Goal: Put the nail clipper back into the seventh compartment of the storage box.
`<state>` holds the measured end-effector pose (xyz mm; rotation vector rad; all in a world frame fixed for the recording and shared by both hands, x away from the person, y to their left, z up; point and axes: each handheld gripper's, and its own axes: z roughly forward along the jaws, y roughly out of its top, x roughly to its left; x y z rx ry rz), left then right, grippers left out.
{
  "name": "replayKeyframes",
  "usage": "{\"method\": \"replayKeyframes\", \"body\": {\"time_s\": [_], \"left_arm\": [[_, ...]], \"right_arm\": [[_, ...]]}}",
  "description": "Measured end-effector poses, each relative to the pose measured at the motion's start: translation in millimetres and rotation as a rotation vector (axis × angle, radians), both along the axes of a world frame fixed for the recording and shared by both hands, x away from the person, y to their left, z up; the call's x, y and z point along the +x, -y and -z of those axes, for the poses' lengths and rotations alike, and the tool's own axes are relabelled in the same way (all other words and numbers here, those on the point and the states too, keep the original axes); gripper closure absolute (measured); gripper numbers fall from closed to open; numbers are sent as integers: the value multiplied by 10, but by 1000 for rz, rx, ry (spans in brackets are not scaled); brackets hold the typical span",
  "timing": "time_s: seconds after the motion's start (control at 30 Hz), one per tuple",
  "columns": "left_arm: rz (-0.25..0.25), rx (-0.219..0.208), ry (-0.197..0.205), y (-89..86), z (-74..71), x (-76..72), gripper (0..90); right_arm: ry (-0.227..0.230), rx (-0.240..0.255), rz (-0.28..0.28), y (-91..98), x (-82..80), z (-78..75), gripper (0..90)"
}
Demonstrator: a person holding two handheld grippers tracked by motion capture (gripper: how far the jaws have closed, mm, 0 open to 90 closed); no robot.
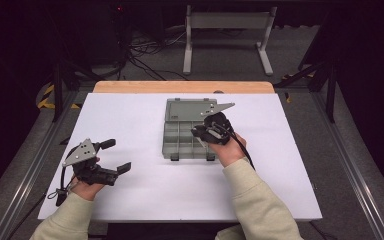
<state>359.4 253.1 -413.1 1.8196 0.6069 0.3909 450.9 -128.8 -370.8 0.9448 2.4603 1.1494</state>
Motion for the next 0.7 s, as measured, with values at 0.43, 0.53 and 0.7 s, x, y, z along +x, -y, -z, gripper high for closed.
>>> {"method": "replayKeyframes", "body": {"time_s": [0.43, 0.53, 0.7], "left_arm": [[4, 2, 0, 4, 1, 0, 11], [7, 2, -4, 5, 3, 1, 11], [4, 2, 6, 3, 4, 8, 11]], "right_arm": [[-34, -18, 3, -31, 48, 172, 781], [-41, -22, 6, -27, 52, 189, 781], [-51, -24, 9, -25, 59, 220, 781]]}}
